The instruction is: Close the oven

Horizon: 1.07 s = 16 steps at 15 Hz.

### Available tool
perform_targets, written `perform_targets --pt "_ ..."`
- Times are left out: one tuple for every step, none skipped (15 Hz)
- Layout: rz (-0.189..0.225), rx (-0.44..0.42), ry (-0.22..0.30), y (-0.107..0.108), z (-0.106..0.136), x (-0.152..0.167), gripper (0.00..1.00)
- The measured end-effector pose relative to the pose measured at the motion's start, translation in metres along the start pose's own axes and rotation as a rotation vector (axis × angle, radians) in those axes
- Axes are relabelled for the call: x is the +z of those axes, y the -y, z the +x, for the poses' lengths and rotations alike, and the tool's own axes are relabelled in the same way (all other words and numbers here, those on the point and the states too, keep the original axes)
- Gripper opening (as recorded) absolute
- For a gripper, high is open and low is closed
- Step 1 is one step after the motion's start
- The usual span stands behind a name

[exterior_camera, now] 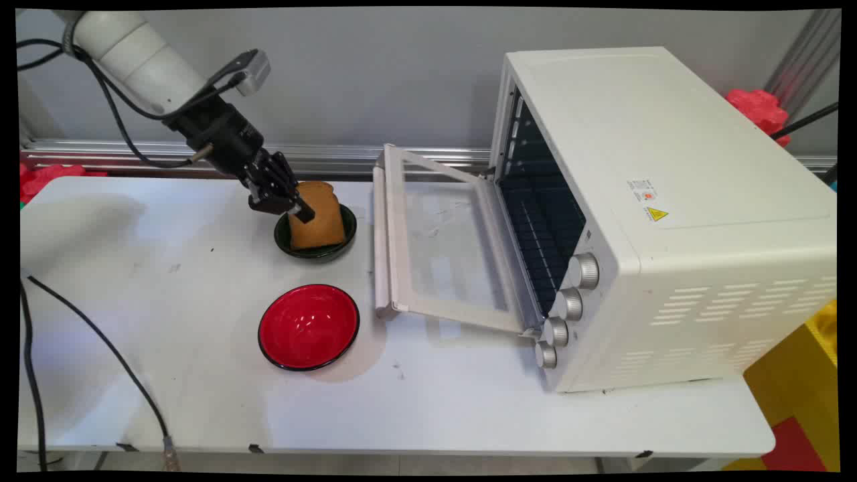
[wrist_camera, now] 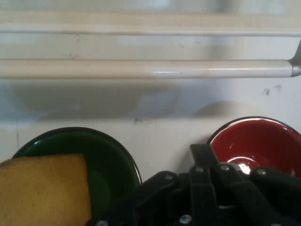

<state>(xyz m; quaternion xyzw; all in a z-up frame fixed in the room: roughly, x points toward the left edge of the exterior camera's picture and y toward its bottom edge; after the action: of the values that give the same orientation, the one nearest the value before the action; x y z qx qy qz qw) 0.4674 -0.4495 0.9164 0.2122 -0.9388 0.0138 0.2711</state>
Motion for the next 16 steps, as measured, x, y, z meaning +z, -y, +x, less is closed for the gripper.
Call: perform_targets --pt "0.001 -0.001 -0.002 0.0 -0.001 0.003 0.0" --pt "0.002 -0.002 -0.004 0.001 -0.002 0.006 0.0" --pt "0.005 -0.002 -0.007 0.001 -0.004 0.011 0.0" --pt "0.006 -0.002 -0.008 0.002 -0.005 0.015 0.0" --pt "0.01 -0.002 -0.011 0.002 -0.007 0.022 0.0" --pt "0.013 -0.001 -0.015 0.002 -0.008 0.03 0.0" --pt "0.015 0.002 -0.019 0.003 -0.009 0.04 0.0" --pt "0.018 0.003 -0.022 0.004 -0.01 0.049 0.0" --pt "0.019 0.004 -0.025 0.004 -0.011 0.057 0.0" --pt "0.022 0.004 -0.028 0.005 -0.012 0.066 0.0" --pt "0.024 0.004 -0.031 0.005 -0.013 0.074 0.0" --pt "0.025 0.004 -0.032 0.006 -0.014 0.082 0.0" --pt "0.026 0.004 -0.034 0.006 -0.015 0.09 0.0" --pt "0.027 0.005 -0.035 0.006 -0.016 0.097 0.0" --pt "0.028 0.006 -0.038 0.006 -0.017 0.106 0.0" --pt "0.028 0.008 -0.04 0.007 -0.017 0.112 0.0"
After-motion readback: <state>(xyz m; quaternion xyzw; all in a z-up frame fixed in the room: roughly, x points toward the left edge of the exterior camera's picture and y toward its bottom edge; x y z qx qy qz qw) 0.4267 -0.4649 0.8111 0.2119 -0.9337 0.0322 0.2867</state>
